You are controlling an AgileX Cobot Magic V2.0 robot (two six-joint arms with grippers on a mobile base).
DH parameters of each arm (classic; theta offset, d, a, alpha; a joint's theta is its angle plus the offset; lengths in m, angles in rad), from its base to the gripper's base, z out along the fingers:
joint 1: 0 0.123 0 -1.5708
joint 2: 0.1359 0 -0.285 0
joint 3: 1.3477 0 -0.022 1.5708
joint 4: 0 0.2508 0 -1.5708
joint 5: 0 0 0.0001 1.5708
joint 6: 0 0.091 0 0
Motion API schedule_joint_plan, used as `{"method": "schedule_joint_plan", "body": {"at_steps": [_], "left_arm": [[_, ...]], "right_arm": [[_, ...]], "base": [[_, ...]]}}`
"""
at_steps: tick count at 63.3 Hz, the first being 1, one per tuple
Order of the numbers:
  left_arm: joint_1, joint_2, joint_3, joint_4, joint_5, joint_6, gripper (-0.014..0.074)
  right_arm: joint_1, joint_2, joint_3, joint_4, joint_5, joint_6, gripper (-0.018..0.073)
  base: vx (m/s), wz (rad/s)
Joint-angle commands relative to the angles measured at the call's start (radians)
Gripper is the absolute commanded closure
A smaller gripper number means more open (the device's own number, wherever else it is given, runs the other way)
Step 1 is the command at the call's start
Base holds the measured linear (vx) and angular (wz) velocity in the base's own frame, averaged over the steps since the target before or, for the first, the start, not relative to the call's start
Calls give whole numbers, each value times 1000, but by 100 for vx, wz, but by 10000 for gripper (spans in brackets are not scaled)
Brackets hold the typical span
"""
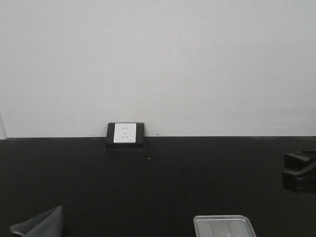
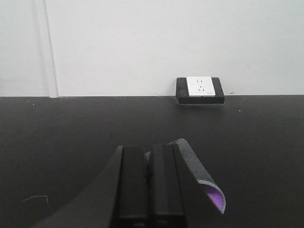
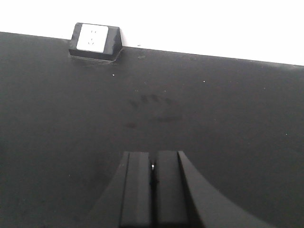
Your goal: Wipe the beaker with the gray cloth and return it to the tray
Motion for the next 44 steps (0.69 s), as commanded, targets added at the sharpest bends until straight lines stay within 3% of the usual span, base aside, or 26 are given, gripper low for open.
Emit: {"method": "schedule_joint_plan", "body": {"at_steps": [1,8,17,29,44], "left_arm": [[2,-15,31,-4,-86,-7,600],[2,-15,31,-4,-86,-7,600],[2,-15,31,-4,-86,-7,600],[2,-15,31,-4,-86,-7,600],[2,-15,31,-4,-86,-7,600]], "right_arm": [[-4,-22,-14,-36,-101,-12,571],[-11,-129,113,-117,-222,65,571],[-90,-359,380,-232,-392,149,571],[-222,-647,695,-266,-404,163,570],[-228,-969,955,-292,-405,204,570]], "base": [[0,0],[0,0],[0,0],[0,0],[0,0]]}}
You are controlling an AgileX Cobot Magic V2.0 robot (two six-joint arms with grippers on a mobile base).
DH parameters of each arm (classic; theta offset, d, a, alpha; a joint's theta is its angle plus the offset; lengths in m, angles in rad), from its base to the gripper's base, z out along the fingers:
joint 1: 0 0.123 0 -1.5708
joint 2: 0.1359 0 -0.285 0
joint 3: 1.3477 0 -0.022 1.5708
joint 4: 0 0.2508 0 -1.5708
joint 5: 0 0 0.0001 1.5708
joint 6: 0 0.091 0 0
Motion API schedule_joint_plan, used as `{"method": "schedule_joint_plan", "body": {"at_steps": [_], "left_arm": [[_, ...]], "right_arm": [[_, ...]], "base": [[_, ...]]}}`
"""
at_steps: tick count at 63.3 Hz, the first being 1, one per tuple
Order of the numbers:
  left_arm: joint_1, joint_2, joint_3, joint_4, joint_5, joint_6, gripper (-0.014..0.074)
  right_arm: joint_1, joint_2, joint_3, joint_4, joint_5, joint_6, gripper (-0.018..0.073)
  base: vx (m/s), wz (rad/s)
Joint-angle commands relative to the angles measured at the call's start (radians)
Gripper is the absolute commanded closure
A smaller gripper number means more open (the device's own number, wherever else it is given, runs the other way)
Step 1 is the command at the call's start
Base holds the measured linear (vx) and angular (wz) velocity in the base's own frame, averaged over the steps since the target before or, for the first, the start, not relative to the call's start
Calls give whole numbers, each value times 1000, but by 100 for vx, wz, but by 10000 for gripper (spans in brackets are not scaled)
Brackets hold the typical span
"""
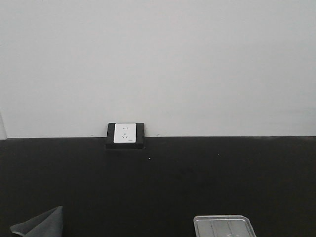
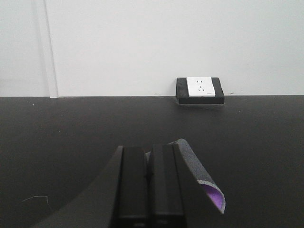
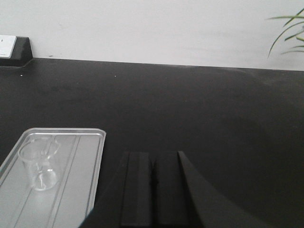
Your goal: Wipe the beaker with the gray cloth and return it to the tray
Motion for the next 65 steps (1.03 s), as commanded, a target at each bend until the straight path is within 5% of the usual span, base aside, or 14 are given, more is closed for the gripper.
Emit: {"method": "schedule_joint_plan", "body": {"at_steps": [1,65], "left_arm": [[2,-15,31,-4,-86,-6,600],[2,-15,30,-4,-80,-5,600]], "right_arm": [[-7,-94,45,-18,-90,16,570],[-16,-112,98,-14,-120,7,570]], "base": [[0,0],[0,0]]}}
